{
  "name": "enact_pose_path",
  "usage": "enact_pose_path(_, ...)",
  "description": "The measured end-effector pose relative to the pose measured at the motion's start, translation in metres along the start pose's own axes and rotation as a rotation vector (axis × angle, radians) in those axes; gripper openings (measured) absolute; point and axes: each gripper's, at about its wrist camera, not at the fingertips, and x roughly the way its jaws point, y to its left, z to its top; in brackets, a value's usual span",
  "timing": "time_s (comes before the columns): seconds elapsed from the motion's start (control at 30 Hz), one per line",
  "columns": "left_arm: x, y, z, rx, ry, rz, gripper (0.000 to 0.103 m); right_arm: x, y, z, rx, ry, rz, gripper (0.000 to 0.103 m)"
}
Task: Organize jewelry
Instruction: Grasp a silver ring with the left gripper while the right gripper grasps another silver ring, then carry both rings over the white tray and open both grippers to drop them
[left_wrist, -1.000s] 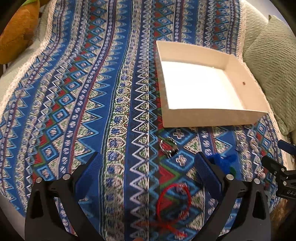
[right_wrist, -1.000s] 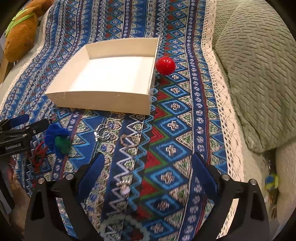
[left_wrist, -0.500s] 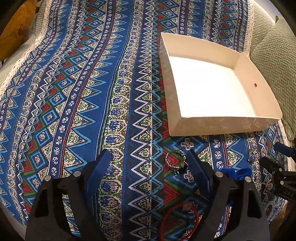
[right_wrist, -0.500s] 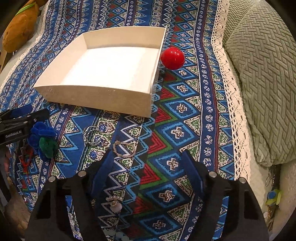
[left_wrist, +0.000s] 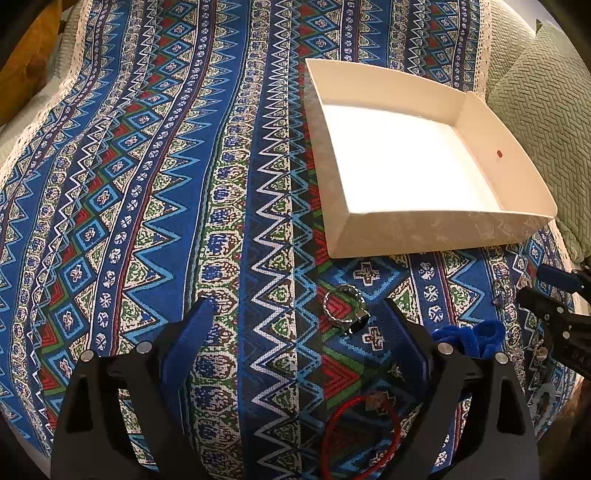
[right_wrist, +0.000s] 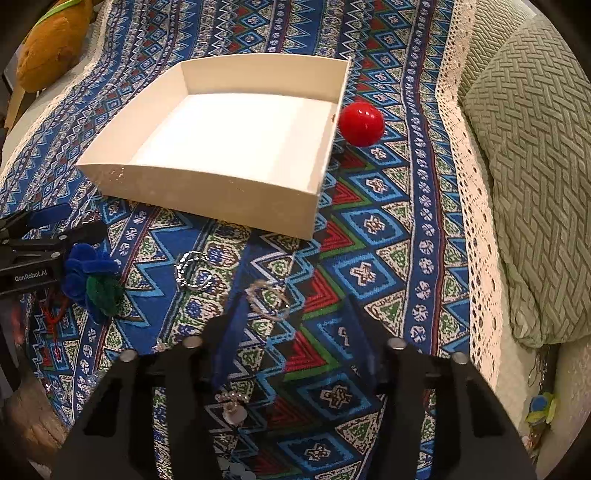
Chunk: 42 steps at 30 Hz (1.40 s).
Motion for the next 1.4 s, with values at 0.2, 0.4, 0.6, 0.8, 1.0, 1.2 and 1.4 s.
enact_pose_path(0.2, -0.007, 0.004, 0.003, -0.012, -0.03, -0.003, 0.037, 0.001, 0.001, 0.003, -0.009, -0.007, 0.016, 0.017)
enact_pose_path(0.4, -0.01, 0.008, 0.007, -0.016, -0.031, -0.016, 0.021, 0.002, -0.004, 0.004, 0.012, -0.011, 0.036, 0.007)
enact_pose_path(0.6, -0.014, 0.012, 0.008, -0.028, -0.014, -0.045, 0.021, 0.001, -0.007, 0.005, 0.032, -0.013, 0.06, 0.006)
enact_pose_path(0.8, -0.037, 0.01, 0.005, 0.003, -0.011, -0.084, 0.021, -0.014, -0.01, 0.0, 0.031, -0.017, 0.076, 0.006)
enact_pose_path(1.0, -0.083, 0.002, 0.024, 0.104, -0.078, -0.14, 0.021, -0.059, -0.003, 0.006, -0.012, -0.093, 0.094, 0.006)
enact_pose_path(1.2, -0.09, -0.019, 0.065, 0.179, -0.099, -0.178, 0.021, -0.089, 0.007, 0.043, -0.076, -0.191, 0.095, 0.006)
enact_pose_path(1.4, -0.053, -0.04, 0.089, 0.217, -0.024, -0.203, 0.021, -0.073, 0.01, 0.08, -0.123, -0.188, 0.098, 0.006)
